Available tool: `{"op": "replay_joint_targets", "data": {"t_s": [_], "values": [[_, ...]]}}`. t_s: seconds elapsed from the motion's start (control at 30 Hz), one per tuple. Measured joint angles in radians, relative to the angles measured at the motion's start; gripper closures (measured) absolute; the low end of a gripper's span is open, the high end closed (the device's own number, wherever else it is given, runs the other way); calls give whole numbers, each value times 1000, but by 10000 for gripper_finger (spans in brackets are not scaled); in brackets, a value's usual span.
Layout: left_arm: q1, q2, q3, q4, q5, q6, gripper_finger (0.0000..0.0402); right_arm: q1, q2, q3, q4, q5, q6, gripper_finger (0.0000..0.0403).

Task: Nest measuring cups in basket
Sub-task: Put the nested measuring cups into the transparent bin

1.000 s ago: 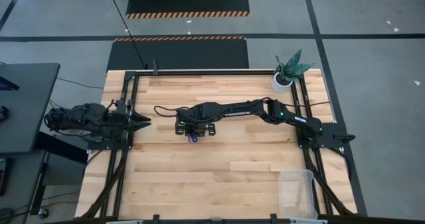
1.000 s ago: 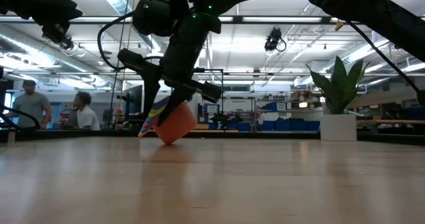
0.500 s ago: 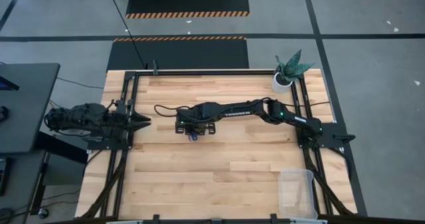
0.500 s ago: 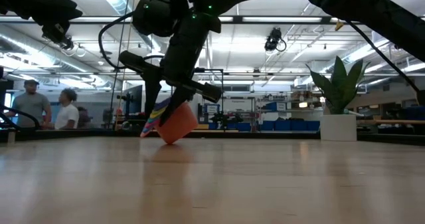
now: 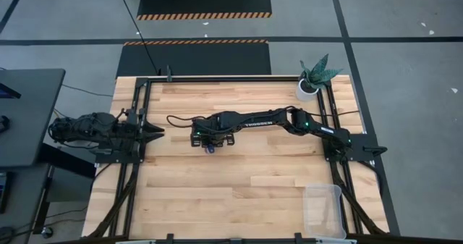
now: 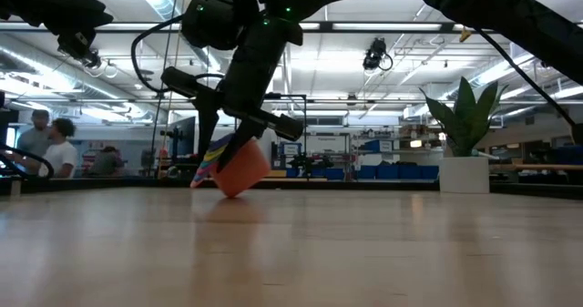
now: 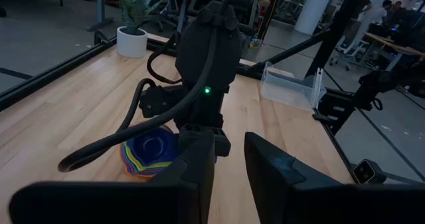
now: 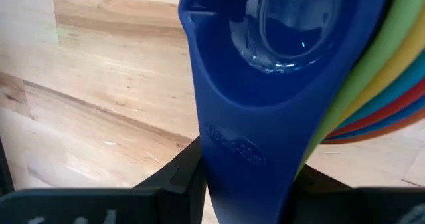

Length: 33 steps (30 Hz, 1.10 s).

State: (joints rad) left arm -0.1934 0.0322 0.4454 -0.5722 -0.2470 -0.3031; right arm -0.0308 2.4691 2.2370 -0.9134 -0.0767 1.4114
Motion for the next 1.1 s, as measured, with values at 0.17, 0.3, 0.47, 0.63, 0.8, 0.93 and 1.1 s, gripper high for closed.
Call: {"op": "replay_joint_targets", "data": {"t_s": [0.17, 0.3, 0.47, 0.63, 0.8, 0.93, 1.1], "values": [[0, 0, 0, 0, 0, 0, 311, 0, 0, 0, 0, -4, 12, 284], [0, 0, 0, 0, 0, 0, 311, 0, 0, 0, 0, -20, 34, 284], [0, 0, 0, 0, 0, 0, 311, 0, 0, 0, 0, -36, 84, 284], [0, 0, 0, 0, 0, 0, 311, 0, 0, 0, 0, -52, 97, 291], [0, 0, 0, 0, 0, 0, 311, 0, 0, 0, 0, -52, 100, 308], [0, 0, 0, 0, 0, 0, 311, 0, 0, 0, 3, -52, 123, 315], [0, 0, 0, 0, 0, 0, 311, 0, 0, 0, 17, -21, 167, 311]]}}
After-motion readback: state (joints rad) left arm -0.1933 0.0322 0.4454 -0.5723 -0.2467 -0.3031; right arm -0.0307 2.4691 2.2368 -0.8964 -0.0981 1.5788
